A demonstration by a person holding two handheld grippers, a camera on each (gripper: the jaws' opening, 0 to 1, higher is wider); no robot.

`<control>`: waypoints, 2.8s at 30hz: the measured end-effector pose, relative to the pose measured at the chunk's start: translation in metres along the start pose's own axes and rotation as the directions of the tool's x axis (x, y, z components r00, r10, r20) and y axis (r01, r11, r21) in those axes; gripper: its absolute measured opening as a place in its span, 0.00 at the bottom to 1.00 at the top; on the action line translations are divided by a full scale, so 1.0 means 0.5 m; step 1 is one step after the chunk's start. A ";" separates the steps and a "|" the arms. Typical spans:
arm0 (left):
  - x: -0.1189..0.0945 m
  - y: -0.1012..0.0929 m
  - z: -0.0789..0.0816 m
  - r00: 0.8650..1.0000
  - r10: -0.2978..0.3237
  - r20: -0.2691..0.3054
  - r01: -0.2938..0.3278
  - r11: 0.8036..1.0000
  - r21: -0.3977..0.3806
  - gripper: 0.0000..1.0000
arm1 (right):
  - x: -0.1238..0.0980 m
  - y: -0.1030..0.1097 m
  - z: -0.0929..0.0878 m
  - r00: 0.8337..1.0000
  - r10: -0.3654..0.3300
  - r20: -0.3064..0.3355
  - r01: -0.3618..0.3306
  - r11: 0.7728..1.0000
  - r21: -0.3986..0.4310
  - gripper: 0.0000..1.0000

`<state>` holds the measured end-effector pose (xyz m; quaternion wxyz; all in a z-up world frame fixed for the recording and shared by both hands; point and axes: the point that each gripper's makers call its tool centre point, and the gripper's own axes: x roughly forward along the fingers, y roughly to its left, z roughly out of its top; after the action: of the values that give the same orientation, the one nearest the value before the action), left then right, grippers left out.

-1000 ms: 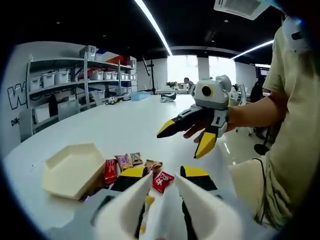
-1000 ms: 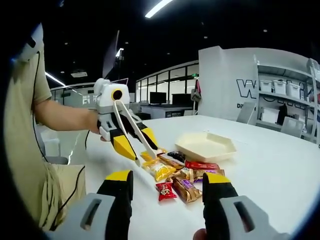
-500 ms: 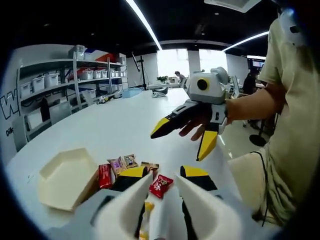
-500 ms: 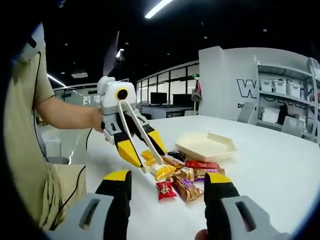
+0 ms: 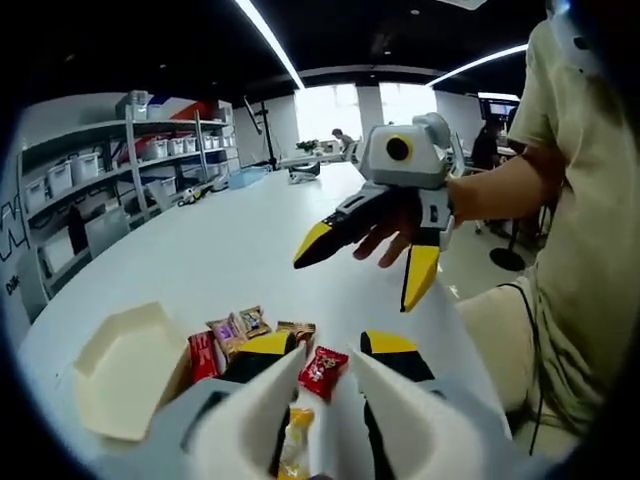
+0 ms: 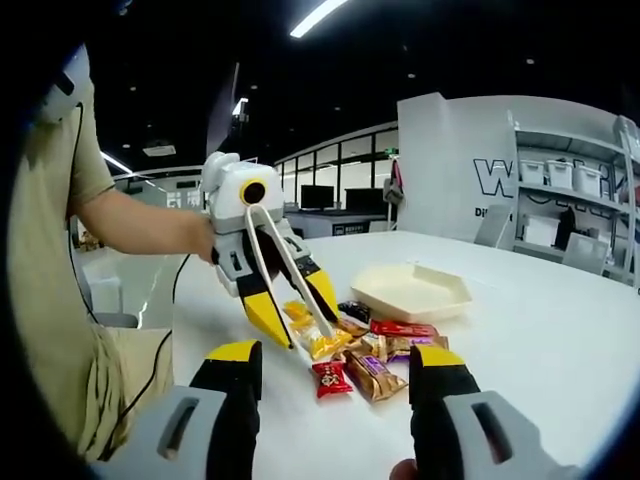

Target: Place the target food into the container with the food tongs after gripping and lifting it, then release it inside without dropping or visibly crushing the food.

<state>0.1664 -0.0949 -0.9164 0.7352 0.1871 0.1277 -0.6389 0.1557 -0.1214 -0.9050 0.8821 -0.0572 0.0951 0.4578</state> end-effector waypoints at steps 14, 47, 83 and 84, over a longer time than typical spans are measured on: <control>0.022 -0.007 -0.019 0.997 -0.049 -0.063 0.052 0.997 0.057 0.25 | -0.005 0.000 -0.003 1.000 -0.003 -0.003 0.003 1.000 0.001 0.58; 0.050 -0.001 -0.057 0.980 -0.078 -0.186 0.098 0.990 0.101 0.25 | -0.011 -0.004 -0.011 1.000 -0.002 -0.009 0.002 1.000 0.008 0.57; 0.071 -0.006 -0.059 0.978 -0.095 -0.186 0.103 0.994 0.037 0.24 | -0.020 -0.009 -0.011 1.000 -0.012 -0.010 0.012 1.000 0.005 0.56; 0.071 -0.006 -0.059 0.978 -0.095 -0.186 0.104 0.994 0.036 0.24 | -0.020 -0.009 -0.011 1.000 -0.011 -0.010 0.011 1.000 0.005 0.56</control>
<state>0.1701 -0.1140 -0.9586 0.6829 0.2555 0.1895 -0.6576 0.1531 -0.1331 -0.9081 0.8843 -0.0581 0.1004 0.4522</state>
